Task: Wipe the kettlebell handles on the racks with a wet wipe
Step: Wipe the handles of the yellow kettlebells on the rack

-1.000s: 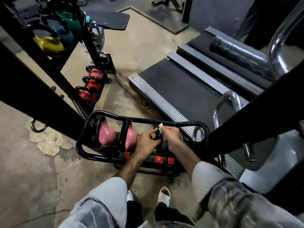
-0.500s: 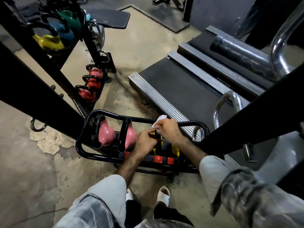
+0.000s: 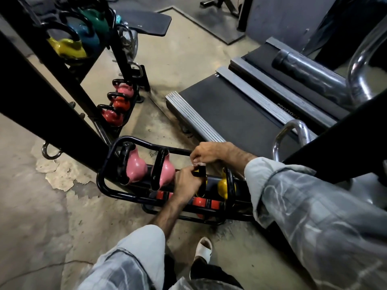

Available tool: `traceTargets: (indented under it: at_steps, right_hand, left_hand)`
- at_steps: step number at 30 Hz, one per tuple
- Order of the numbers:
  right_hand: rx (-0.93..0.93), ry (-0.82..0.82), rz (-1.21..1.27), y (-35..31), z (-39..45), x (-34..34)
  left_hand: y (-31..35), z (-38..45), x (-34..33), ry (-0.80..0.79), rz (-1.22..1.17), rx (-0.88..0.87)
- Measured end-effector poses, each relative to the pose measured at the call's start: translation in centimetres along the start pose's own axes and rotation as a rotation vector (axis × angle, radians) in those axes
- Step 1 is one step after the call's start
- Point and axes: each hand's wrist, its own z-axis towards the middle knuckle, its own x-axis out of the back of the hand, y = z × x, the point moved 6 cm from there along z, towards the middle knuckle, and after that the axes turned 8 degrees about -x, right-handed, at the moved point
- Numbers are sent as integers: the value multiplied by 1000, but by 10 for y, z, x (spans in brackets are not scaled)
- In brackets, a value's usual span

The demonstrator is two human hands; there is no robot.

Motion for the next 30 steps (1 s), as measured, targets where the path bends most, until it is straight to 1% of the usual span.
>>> traceTargets:
  at_steps: [4,8,9,10,11,12,14,16,17,18,19,20,21,24,25,26,28,29,30]
  right_hand:
    - [-3,101,66,1,4,-5]
    - [-6,63,-24,-7,1,-10]
    - [-31,77,-13,-7,-3,-10]
    - [-69,127,39,-4,-6,-10]
    - [-137,208,133,-2,-13,-7]
    - [-239,302,278,4,-17,-10]
    - [-485,493,626,12,-30,-26]
    - [-718,614,1003,14,-38,-49]
    - [-854,616,1173,13,-43,-60]
    - [-971,584,1303,14,-41,-75]
    - [-1060,518,1388,12,-40,-83]
    - [-1099,461,1465,10,-38,-88]
    - [-1094,415,1573,9,-33,-89]
    - [-977,437,1983,14,-10,-99]
    - [-958,457,2059,12,-11,-98]
    - [-926,449,2090,4,-17,-92]
    - [-892,388,2055,-9,-30,-82]
    - [-932,403,1963,-13,-41,-77]
    - [-1019,462,1763,-11,-55,-74]
  left_hand:
    - [-1,2,4,15,52,15]
    - [-3,3,3,20,72,30]
    - [-4,3,1,22,72,31]
    - [-5,3,1,28,76,30]
    - [-5,3,2,31,77,28]
    - [-5,3,3,29,71,20]
    - [-2,3,4,16,55,-6]
    - [0,2,4,4,48,-17]
    - [-1,2,3,-1,47,-16]
    - [0,2,3,-1,47,-18]
    - [0,2,4,-4,42,-18]
    - [-1,1,3,-12,35,-20]
    - [-1,2,3,-15,24,-23]
    - [-2,1,2,-30,8,-31]
    - [-3,2,1,-39,8,-39]
    - [-2,2,2,-45,5,-45]
    - [-2,1,2,-57,-6,-39]
    - [-3,1,2,-55,-18,-30]
    - [-3,1,3,-60,-17,-22]
